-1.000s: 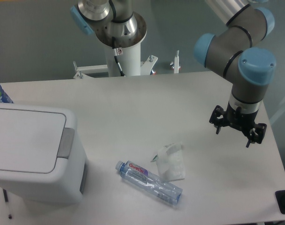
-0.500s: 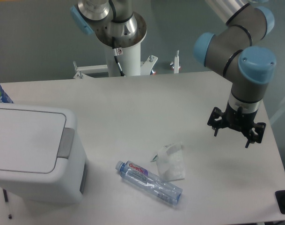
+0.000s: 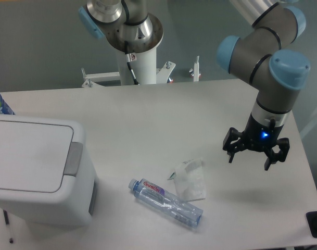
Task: Open the trash can
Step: 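Move the gripper across the table toward the white trash can lid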
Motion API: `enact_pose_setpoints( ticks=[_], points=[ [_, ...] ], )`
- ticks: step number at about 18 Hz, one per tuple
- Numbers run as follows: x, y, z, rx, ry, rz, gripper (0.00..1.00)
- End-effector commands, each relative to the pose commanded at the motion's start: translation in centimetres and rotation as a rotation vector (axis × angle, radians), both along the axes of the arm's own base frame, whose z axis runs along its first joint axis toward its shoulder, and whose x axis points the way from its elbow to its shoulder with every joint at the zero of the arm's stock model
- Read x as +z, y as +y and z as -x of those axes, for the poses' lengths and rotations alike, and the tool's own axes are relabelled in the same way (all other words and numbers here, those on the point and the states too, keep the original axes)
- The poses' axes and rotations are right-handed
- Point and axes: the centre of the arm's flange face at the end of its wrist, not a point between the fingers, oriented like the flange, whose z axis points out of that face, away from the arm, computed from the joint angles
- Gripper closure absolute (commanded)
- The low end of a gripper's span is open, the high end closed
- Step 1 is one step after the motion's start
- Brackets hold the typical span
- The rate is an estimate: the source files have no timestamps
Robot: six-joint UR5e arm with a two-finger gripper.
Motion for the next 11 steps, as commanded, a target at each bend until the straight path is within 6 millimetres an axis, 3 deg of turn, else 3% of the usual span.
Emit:
enact_pose_setpoints(
  ticks=[6,11],
  points=[
    [0.4,-0.1,0.0,0.03,-0.025,-0.063,0.0],
    [1.5,0.8,-0.2,0.158,-0.1,-0.117,0.0]
  ],
)
